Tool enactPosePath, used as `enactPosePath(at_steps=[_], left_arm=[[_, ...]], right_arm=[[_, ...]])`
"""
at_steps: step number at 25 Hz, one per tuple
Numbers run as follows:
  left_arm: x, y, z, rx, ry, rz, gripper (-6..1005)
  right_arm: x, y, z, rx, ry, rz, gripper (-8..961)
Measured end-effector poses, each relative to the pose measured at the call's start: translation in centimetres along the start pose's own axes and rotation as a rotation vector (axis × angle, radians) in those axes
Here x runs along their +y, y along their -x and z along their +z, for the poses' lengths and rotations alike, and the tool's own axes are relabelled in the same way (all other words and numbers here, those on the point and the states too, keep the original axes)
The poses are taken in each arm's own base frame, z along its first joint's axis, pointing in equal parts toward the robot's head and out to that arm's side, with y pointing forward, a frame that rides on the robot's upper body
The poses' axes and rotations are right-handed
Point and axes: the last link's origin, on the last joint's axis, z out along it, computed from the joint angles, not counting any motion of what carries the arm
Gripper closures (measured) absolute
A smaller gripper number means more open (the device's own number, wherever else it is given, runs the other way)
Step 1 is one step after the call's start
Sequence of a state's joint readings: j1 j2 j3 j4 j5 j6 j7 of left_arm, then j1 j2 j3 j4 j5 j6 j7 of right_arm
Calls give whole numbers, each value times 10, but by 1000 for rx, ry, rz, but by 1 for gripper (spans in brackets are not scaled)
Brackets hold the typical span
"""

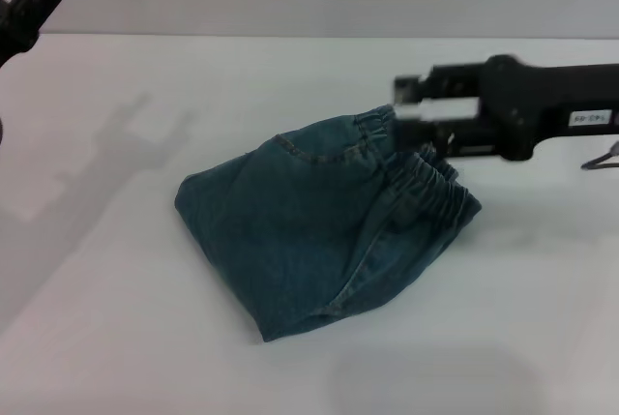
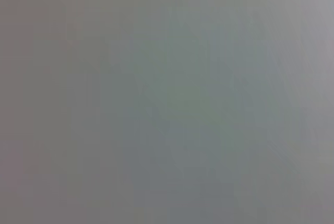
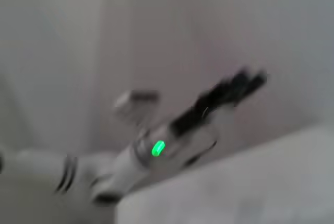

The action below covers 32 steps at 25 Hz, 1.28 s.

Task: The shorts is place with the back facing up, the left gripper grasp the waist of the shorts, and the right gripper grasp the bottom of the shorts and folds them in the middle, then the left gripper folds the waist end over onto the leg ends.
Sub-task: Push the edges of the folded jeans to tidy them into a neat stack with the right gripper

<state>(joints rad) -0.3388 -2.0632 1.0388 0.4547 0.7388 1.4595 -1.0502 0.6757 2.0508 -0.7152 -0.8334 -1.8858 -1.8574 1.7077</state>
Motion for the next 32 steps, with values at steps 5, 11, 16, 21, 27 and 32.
enactPosePath(at_steps=[5,11,16,21,27,32], left_arm=[[0,5,-9,-6,-17,-14,144],[0,9,-16,-15,-31,-26,145],[-1,13,-21,-25,-47,-32,145],[-1,17,-22,-33,-57,-27,145],[-1,17,-20,-34,-55,-27,146],[-1,18,-19,-36,-55,-29,146]], right_arm=[[3,10,49,332,128,60,323],[2,-11,113,599,165,69,322],[2,-29,137,704,166,73,323],[6,-40,148,722,164,82,323],[13,-53,155,770,175,86,323],[15,-62,158,815,164,86,323]])
